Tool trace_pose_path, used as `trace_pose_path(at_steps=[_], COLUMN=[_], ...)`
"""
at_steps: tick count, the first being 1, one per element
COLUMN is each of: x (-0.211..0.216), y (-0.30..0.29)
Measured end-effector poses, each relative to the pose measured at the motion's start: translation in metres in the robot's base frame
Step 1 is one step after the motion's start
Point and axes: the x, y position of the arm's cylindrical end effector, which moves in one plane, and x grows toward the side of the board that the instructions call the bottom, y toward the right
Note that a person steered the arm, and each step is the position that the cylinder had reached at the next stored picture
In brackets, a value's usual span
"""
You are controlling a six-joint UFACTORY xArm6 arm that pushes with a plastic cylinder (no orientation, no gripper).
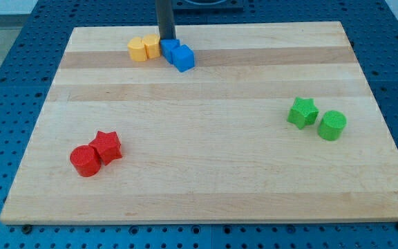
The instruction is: Separate the blue cube from the blue triangle
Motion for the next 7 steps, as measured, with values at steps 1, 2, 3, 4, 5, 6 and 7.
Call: trace_pose_path(at_steps=[1, 2, 3, 4, 5, 6, 7], x=[0.039, 0.061, 0.087, 0.065, 0.046, 0.047, 0.047], y=[0.009, 0.012, 0.032, 0.032, 0.023, 0.053, 0.076])
